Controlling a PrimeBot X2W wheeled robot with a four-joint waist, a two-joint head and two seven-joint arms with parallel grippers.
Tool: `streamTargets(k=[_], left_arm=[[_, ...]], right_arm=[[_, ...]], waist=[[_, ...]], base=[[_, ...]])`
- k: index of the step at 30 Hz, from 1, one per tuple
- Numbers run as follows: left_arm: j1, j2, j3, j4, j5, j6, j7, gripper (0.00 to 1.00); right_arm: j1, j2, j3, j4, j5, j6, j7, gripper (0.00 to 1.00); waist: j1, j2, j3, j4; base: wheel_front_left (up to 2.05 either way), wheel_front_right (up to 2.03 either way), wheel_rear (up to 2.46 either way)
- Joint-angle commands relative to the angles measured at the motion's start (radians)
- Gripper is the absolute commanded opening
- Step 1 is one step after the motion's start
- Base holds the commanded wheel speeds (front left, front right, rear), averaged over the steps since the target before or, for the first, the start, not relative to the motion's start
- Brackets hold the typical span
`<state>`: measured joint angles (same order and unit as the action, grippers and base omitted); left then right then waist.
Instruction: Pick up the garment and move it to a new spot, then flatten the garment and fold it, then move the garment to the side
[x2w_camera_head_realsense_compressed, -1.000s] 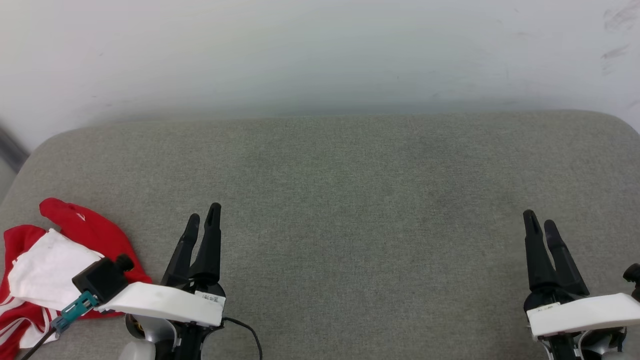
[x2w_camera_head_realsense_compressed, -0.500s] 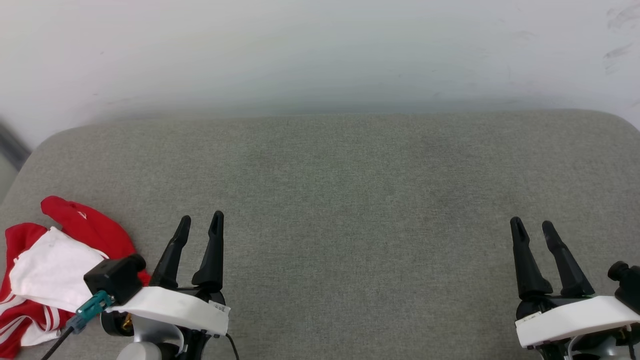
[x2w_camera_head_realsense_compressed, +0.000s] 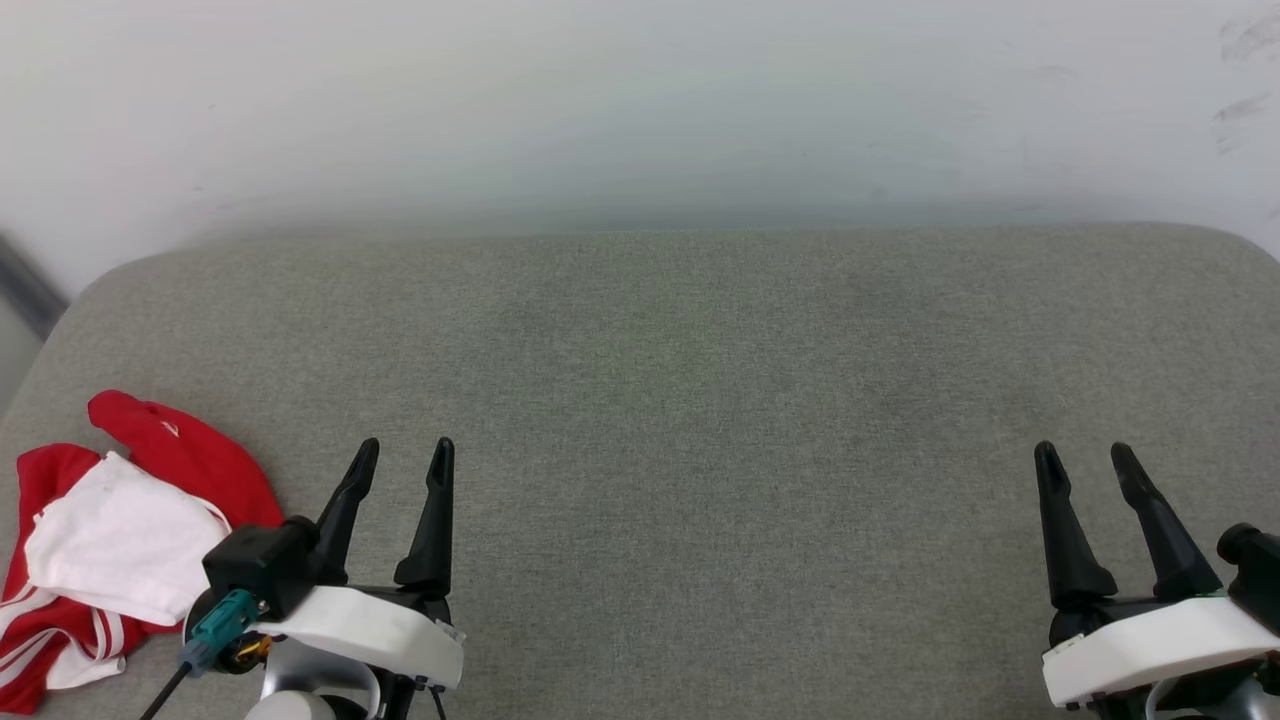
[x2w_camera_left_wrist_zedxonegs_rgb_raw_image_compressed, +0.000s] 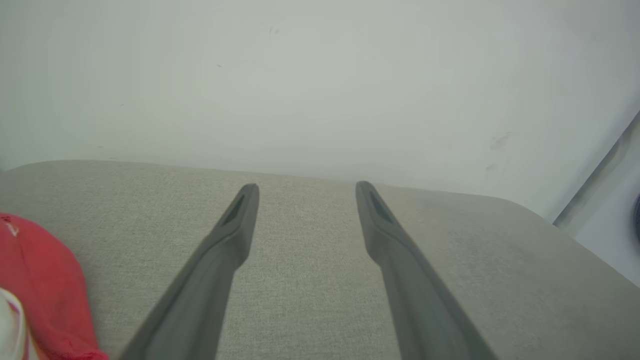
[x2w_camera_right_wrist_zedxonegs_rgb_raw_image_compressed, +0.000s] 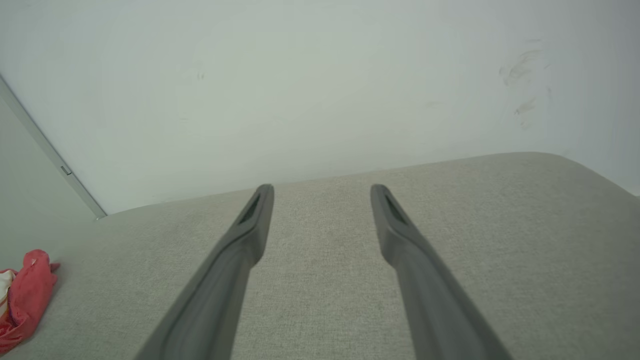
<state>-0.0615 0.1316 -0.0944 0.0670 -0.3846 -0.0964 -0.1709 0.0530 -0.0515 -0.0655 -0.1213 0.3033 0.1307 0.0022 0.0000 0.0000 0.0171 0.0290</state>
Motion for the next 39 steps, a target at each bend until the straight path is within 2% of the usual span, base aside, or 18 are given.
streamTargets(k=[1, 21, 39], left_arm=[[0.002, 0.008, -0.004, -0.005, 0.023, 0.004, -0.008, 1.00], [0.009, -0.003, -0.016, 0.024, 0.157, -0.008, -0.052, 1.00], [0.016, -0.029, -0.002, 0.047, 0.218, -0.032, -0.086, 1.00]], right_arm=[[0.009, 0.001, -0.003, -0.018, -0.023, 0.000, 0.004, 1.00], [0.046, 0.001, -0.025, -0.077, -0.124, 0.000, 0.009, 1.00], [0.049, 0.001, -0.046, -0.075, -0.175, 0.000, -0.028, 1.00]], waist=[[0.0000, 0.0000, 0.000, 0.000], [0.0000, 0.0000, 0.002, 0.006], [0.0000, 0.0000, 0.001, 0.017]], base=[[0.00, 0.00, 0.00], [0.00, 0.00, 0.00], [0.00, 0.00, 0.00]])
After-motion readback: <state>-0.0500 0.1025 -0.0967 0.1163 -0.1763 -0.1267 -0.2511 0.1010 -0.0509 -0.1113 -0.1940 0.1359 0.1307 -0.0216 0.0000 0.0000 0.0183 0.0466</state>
